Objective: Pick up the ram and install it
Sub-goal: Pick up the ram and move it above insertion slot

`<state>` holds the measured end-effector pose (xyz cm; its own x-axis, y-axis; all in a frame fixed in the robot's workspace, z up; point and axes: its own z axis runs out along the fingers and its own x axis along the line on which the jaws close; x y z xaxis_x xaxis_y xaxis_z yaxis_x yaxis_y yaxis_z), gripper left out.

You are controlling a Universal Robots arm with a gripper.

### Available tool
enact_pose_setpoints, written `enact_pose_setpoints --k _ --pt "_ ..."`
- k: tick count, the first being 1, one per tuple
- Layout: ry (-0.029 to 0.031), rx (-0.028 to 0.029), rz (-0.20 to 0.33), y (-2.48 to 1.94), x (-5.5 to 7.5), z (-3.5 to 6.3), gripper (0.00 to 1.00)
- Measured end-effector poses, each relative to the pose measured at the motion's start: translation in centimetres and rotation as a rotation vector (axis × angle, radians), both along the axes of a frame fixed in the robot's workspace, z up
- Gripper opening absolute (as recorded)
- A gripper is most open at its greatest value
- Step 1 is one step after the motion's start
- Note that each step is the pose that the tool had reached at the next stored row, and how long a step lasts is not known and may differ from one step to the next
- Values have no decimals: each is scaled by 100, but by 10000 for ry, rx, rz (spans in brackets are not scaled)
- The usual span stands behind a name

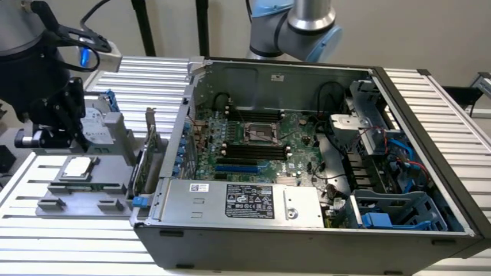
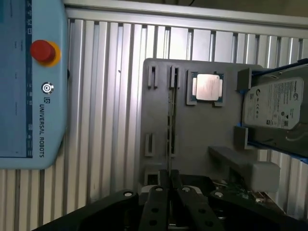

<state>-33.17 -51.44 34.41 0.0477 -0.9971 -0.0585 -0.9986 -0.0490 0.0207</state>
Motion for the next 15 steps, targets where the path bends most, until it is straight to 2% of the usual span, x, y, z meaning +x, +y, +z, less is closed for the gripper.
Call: enact_pose_setpoints --k 5,12,15 --pt "-1 222 18 0 164 104 13" --pt "3 455 36 0 402 272 13" --pt "4 538 41 1 512 342 13"
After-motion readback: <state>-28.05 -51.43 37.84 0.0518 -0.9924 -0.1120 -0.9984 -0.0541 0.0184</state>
